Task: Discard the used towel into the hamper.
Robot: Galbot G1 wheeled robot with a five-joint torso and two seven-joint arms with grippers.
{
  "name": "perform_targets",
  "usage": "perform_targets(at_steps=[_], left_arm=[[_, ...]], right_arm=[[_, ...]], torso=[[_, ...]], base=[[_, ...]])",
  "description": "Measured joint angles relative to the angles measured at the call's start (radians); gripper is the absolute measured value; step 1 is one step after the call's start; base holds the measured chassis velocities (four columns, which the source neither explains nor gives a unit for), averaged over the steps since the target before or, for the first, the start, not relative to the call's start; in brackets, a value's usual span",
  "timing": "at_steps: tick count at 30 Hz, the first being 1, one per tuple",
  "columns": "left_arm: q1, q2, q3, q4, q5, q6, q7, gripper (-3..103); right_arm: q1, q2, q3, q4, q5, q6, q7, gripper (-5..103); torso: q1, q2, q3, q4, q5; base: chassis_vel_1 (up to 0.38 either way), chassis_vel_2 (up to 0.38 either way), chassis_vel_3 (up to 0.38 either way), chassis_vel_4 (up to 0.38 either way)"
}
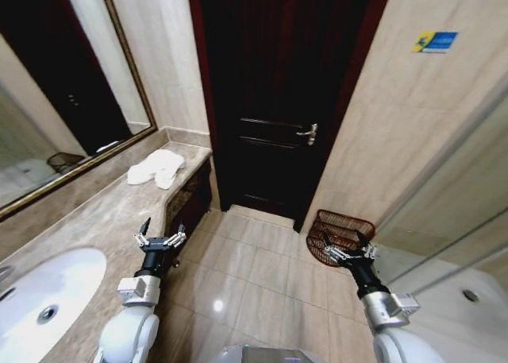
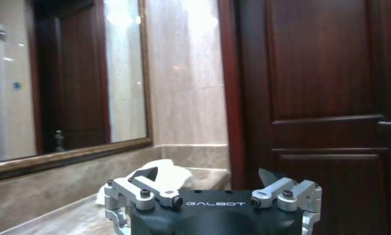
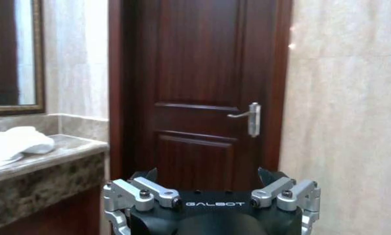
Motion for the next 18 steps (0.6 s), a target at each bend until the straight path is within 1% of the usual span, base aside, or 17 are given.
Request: perform_targets(at_steps=[5,8,18], left_arm=[[0.000,0.001,0.001,0.004,0.000,-0.009,-0.009,100],[-0.001,0.002,0.002,0.004,0.000,-0.010,-0.010,100],[-0.003,0.003,0.004,0.013,0.000,-0.016,-0.013,100]], right_arm=[[0.001,-0.001,-0.001,-0.007,0.000,0.004,-0.004,100],[0.003,-0.002,-0.001,-0.011,0.000,0.005,-0.006,100],[0.008,-0.002,-0.003,-0.034,0.001,0.016,-0.010,100]], torso=[[0.000,0.000,0.000,0.0000,-0.0001],[0.000,0.000,0.000,-0.0003,-0.0002],[0.000,0.000,0.000,-0.0002,-0.0001]], base=[[0.019,0.087,0.088,0.014],[-0.045,0.059,0.063,-0.056],[-0.067,0.070,0.078,-0.067]])
